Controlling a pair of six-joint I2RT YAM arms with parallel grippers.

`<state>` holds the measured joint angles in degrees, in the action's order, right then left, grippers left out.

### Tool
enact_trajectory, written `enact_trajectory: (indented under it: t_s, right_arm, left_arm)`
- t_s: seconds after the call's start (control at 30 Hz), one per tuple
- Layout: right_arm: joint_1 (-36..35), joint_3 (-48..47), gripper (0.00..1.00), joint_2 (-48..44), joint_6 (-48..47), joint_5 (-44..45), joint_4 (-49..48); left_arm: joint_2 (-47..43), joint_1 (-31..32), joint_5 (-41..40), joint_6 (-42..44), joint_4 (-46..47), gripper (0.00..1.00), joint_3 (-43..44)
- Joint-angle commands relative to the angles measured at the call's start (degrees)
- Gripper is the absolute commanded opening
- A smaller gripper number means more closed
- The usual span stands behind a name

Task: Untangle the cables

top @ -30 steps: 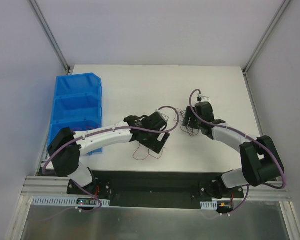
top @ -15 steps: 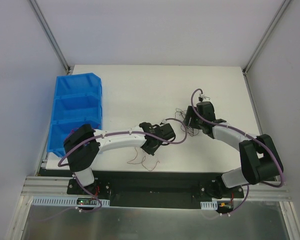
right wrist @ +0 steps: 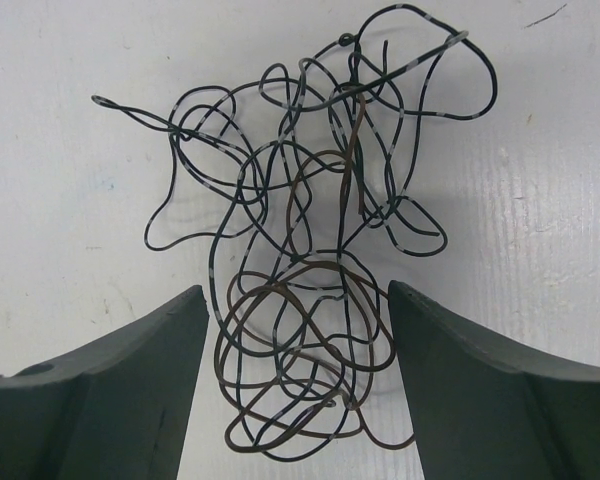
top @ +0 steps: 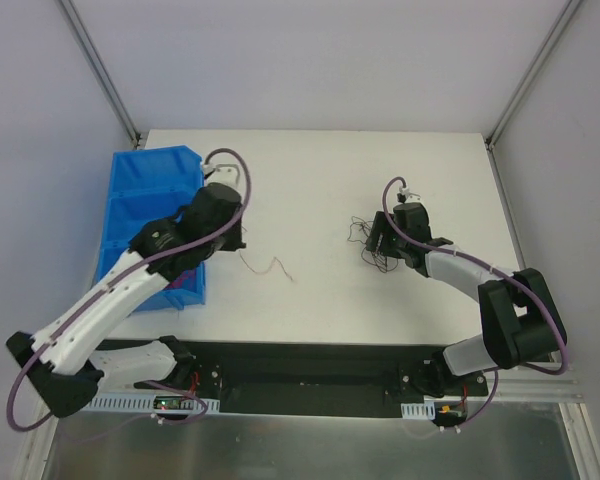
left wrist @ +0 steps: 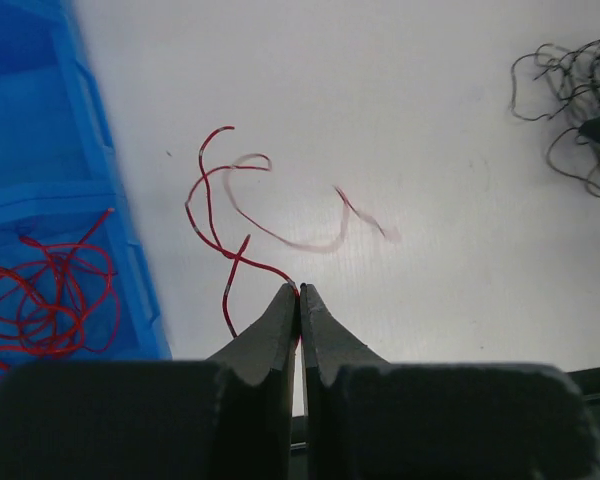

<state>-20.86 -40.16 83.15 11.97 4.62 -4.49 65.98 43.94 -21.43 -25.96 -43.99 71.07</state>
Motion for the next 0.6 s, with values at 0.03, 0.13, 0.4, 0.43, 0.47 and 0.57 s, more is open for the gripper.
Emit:
enact_trajectory:
  t_s: [0.03, 0.13, 0.4, 0.43, 0.47, 0.57]
  right_arm:
    - [0.3, -1.3, 0.75, -0.6, 0.8, -1.0, -1.7]
    - [0.3, -1.4, 0.75, -0.2, 0.9, -0.9, -1.7]
    - [0.4, -2.2, 0.75, 0.7, 1.3, -2.1, -1.8]
    - [0.3, -2.1, 0.75, 0.7, 1.4, -2.2, -1.9]
    - [0.3, -2.1, 0.75, 0.6, 1.4, -2.2, -1.9]
    - [0.5, -1.9, 0.75, 0.6, 1.3, -2.0, -1.9]
  left_arm:
    - [-8.1, -3.2, 5.0, 1.0, -3.9, 0.0, 0.3]
    - [-9.5, -3.9, 3.5, 0.4, -6.8, 0.0, 3.5]
    - [-10.9, -5.8, -16.3, 6.4, -16.8, 0.0, 13.5]
    - [-10.8, -6.5, -17.8, 7.7, -17.3, 0.0, 14.3]
    - [-11.0, -6.8, -19.3, 8.8, -17.6, 0.0, 15.1]
    - [-10.9, -8.5, -24.0, 11.4, -17.6, 0.0, 16.1]
